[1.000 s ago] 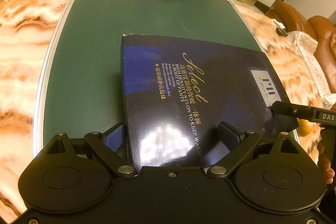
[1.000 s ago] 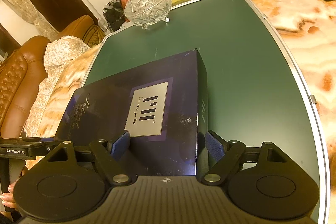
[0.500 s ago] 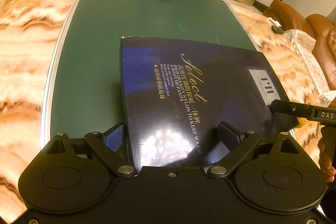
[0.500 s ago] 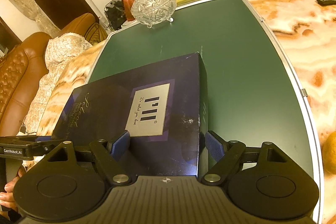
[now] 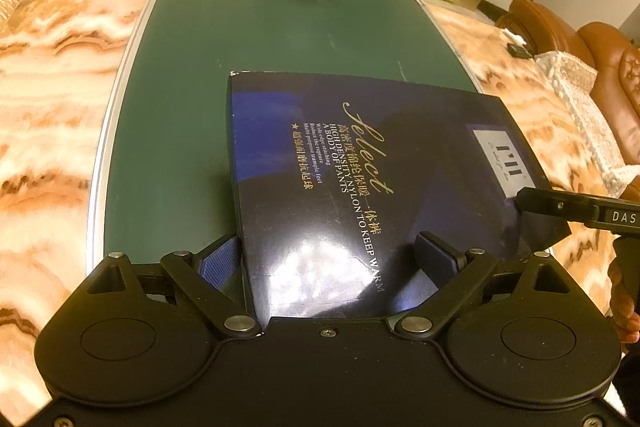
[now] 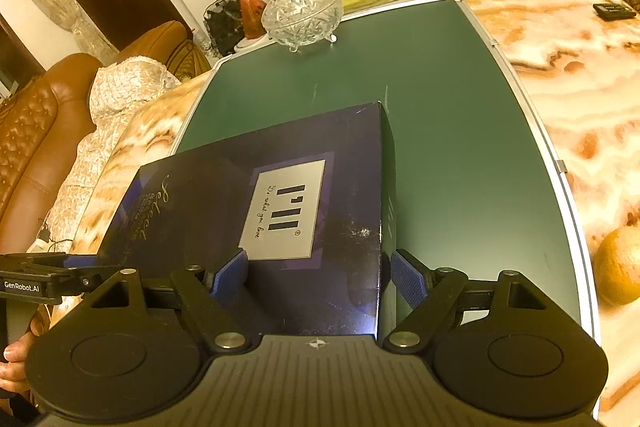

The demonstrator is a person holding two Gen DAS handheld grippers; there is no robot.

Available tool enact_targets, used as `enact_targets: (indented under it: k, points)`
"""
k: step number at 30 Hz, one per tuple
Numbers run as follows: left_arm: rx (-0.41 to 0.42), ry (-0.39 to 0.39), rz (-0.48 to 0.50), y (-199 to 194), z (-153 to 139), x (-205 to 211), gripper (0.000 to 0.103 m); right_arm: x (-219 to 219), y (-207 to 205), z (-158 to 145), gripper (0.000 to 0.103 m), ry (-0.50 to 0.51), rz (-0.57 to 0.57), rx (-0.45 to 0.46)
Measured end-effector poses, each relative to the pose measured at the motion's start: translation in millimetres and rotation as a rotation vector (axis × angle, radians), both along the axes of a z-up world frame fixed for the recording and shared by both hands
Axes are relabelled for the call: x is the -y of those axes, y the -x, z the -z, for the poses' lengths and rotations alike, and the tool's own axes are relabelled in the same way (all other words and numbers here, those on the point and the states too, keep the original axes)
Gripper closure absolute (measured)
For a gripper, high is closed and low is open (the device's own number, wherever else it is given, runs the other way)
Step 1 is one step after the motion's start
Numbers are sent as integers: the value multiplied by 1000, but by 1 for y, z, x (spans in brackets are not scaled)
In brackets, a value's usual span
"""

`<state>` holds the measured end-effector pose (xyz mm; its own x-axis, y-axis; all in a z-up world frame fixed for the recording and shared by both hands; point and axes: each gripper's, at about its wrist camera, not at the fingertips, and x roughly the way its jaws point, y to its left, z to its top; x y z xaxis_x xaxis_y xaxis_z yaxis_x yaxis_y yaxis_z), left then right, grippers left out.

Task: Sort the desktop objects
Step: 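Lift the dark blue box off the table with both tools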

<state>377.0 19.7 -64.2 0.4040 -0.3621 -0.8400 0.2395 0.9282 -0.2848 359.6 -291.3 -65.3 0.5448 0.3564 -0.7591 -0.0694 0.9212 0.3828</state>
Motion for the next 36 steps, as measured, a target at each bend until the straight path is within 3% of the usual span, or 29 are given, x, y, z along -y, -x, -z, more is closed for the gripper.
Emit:
enact_targets:
  k: [36]
  points:
    - [44,-5,7,84,-36,4,9,5,86,-32,22,-2,-10,35]
